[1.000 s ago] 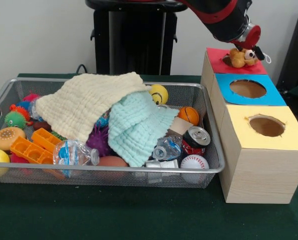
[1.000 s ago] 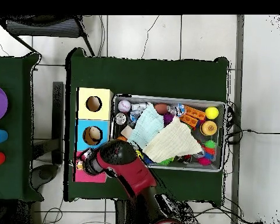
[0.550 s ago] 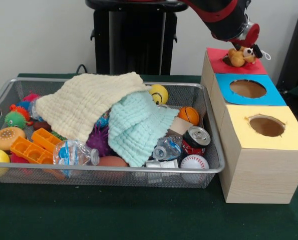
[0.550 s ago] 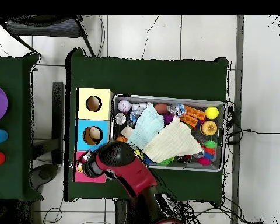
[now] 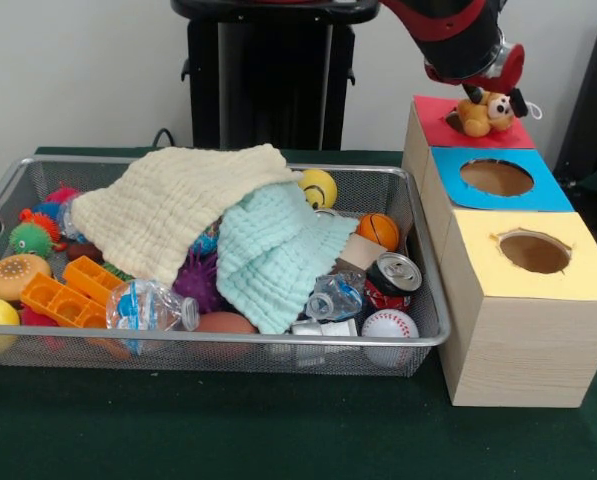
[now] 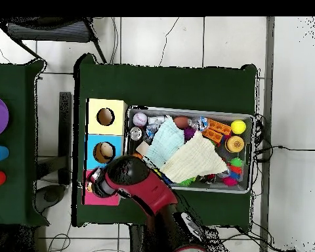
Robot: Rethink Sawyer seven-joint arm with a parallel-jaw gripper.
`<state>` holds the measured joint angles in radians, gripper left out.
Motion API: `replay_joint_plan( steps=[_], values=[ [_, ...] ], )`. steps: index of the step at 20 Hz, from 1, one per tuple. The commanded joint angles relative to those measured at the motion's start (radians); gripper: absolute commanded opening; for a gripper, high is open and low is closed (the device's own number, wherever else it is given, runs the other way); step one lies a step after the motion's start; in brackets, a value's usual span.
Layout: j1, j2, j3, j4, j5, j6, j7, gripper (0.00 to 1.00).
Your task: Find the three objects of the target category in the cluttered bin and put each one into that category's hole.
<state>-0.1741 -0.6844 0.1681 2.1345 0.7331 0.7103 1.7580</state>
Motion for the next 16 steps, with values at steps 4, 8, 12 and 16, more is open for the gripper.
replay_joint_plan(
  steps=[4, 8, 12, 16],
  values=[
    [-0.032, -0.022, 0.038, -0.113, -0.033, -0.017, 0.115, 1.00],
    [-0.027, -0.034, 0.027, -0.115, -0.057, -0.010, 0.121, 1.00],
    [0.004, -0.037, -0.032, -0.160, -0.158, 0.034, 0.154, 1.00],
    [0.024, -0.056, -0.063, -0.177, -0.204, 0.065, 0.202, 1.00]
  ],
)
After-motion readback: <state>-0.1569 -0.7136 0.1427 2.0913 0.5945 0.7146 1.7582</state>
